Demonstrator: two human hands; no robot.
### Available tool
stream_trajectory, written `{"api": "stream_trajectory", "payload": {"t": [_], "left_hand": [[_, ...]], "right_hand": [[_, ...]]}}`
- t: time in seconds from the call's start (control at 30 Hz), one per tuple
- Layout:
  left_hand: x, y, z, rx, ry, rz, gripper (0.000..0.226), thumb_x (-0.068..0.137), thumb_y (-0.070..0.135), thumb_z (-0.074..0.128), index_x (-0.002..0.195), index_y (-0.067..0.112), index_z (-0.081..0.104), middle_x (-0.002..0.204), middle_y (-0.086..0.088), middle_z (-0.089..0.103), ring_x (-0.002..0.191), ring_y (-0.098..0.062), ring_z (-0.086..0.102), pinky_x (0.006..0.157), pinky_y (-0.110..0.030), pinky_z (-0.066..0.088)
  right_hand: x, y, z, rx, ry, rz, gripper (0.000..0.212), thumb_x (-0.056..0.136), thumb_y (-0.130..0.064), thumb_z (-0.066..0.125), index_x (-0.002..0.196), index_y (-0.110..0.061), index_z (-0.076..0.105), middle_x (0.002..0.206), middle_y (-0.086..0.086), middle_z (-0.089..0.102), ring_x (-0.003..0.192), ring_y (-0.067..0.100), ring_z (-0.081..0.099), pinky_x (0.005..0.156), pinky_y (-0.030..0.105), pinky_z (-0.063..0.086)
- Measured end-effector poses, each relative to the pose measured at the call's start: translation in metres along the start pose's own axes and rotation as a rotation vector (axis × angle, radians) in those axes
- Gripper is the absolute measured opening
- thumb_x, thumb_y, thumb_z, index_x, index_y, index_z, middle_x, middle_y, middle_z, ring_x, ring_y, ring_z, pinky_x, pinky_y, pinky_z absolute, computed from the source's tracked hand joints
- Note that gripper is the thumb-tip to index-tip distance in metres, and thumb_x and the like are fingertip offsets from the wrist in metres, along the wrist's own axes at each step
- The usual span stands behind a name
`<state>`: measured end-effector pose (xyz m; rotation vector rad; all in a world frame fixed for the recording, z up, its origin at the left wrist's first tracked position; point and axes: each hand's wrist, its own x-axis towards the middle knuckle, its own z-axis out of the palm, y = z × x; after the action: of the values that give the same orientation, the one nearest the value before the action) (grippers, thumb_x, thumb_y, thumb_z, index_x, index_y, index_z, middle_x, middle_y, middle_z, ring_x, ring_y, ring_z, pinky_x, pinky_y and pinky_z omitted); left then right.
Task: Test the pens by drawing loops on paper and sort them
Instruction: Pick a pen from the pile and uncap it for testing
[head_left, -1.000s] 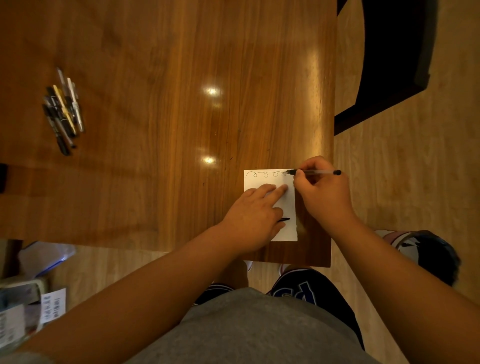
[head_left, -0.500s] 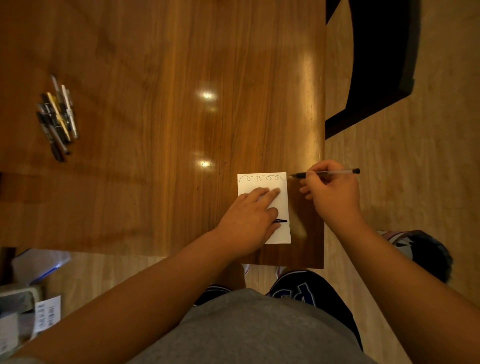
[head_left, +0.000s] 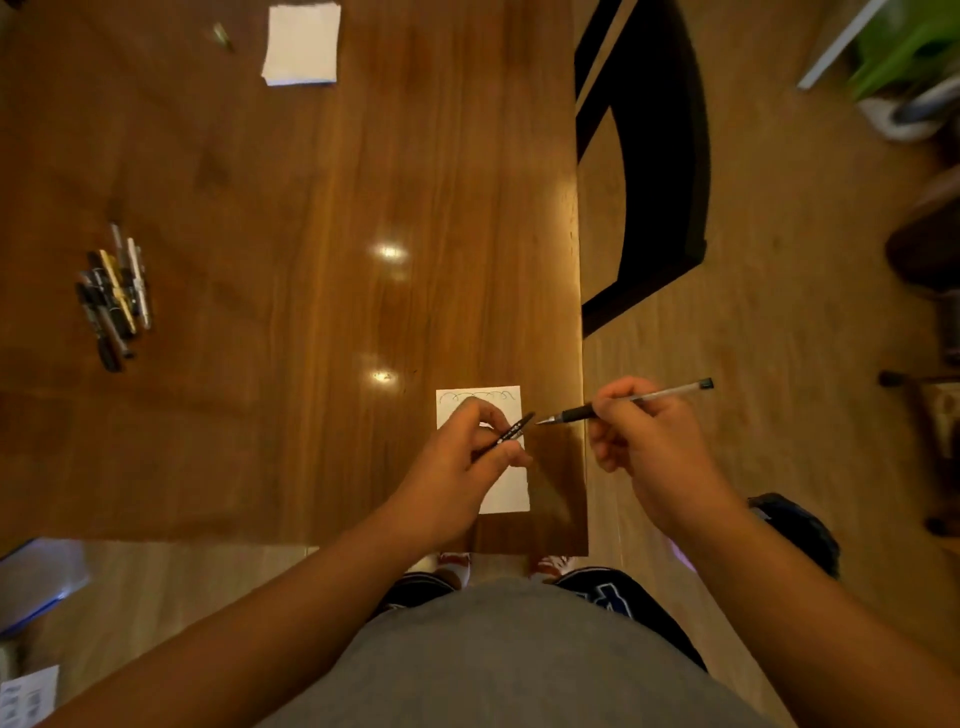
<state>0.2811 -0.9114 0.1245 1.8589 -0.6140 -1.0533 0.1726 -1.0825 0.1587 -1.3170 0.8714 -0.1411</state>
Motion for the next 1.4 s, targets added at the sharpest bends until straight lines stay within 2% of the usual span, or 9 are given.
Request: {"api": "stream_trajectory", "payload": {"t": [0.13,0.23,0.53,0.97,1.07,1.17,1.23,1.3,1.4], "left_hand": [[-0.007,0.017,0.005,-0.183,0.008,-0.008,0.004,0.098,0.026,0.051,0.101,0.027,0.048,0.094,0.012,0.074,0.091,-0.005,0.066,0.078,-0.023,0.049],[-0.010,0.027,0.012,-0.256,0.029,-0.007,0.003,0.099,0.019,0.050,0.101,0.021,0.050,0.092,0.004,0.075,0.092,-0.010,0.068,0.082,-0.030,0.052],[-0.015,0.045,0.028,-0.350,0.119,0.034,0.005,0.094,0.009,0.057,0.094,0.014,0.058,0.082,-0.003,0.074,0.080,-0.011,0.070,0.069,-0.016,0.050],[0.001,0.045,0.000,-0.668,0.038,-0.176,0.009,0.096,0.014,0.053,0.090,0.008,0.057,0.074,-0.007,0.071,0.068,-0.016,0.066,0.068,-0.027,0.052],[0.013,0.031,-0.009,-0.445,0.089,-0.212,0.013,0.098,0.019,0.053,0.099,0.007,0.059,0.083,-0.006,0.074,0.076,-0.015,0.070,0.070,-0.025,0.054],[0.024,0.007,-0.011,-0.165,0.166,-0.174,0.016,0.095,0.032,0.057,0.104,0.020,0.062,0.095,0.005,0.072,0.087,-0.006,0.066,0.077,-0.028,0.053],[0.026,-0.013,-0.015,0.192,0.195,-0.112,0.027,0.092,0.046,0.057,0.113,0.031,0.061,0.112,0.014,0.065,0.102,0.000,0.057,0.087,-0.028,0.049],[0.029,-0.035,-0.019,0.604,0.162,0.007,0.040,0.092,0.052,0.052,0.127,0.032,0.055,0.132,0.010,0.055,0.121,-0.007,0.046,0.098,-0.030,0.042],[0.033,-0.063,-0.020,0.885,0.046,0.071,0.052,0.093,0.055,0.046,0.140,0.033,0.042,0.153,0.003,0.035,0.140,-0.018,0.027,0.112,-0.037,0.026]], "right_hand": [[-0.003,-0.017,-0.004,0.005,-0.056,-0.051,0.030,0.090,-0.014,0.056,0.067,-0.030,0.068,0.058,0.002,0.061,0.050,0.014,0.055,0.045,0.024,0.044],[-0.003,-0.023,-0.010,-0.039,-0.103,-0.073,0.034,0.093,-0.010,0.055,0.069,-0.030,0.068,0.059,0.001,0.062,0.050,0.013,0.056,0.045,0.022,0.044],[-0.006,-0.030,-0.020,-0.074,-0.253,-0.071,0.028,0.095,-0.014,0.057,0.075,-0.029,0.070,0.066,0.004,0.067,0.056,0.018,0.062,0.048,0.025,0.048],[0.025,-0.020,0.000,0.013,-0.329,-0.028,0.017,0.099,-0.014,0.053,0.090,-0.014,0.067,0.073,0.005,0.067,0.065,0.016,0.064,0.056,0.023,0.051],[0.040,-0.013,0.014,-0.091,-0.281,0.054,0.016,0.100,-0.020,0.052,0.093,-0.012,0.065,0.072,0.003,0.067,0.064,0.015,0.064,0.057,0.025,0.051],[0.069,-0.001,0.029,-0.158,-0.203,0.170,0.020,0.100,-0.027,0.054,0.091,-0.012,0.064,0.072,0.005,0.066,0.060,0.013,0.062,0.054,0.025,0.050],[0.095,0.007,0.039,-0.275,-0.137,0.210,0.023,0.099,-0.032,0.054,0.089,-0.014,0.064,0.068,0.002,0.065,0.054,0.010,0.061,0.050,0.023,0.048],[0.123,0.014,0.048,-0.430,-0.095,0.219,0.025,0.098,-0.036,0.055,0.086,-0.016,0.064,0.064,-0.001,0.064,0.049,0.008,0.060,0.045,0.022,0.046],[0.164,0.022,0.056,-0.681,-0.068,0.197,0.030,0.094,-0.042,0.058,0.076,-0.018,0.064,0.063,0.000,0.066,0.052,0.012,0.062,0.047,0.026,0.044]]}}
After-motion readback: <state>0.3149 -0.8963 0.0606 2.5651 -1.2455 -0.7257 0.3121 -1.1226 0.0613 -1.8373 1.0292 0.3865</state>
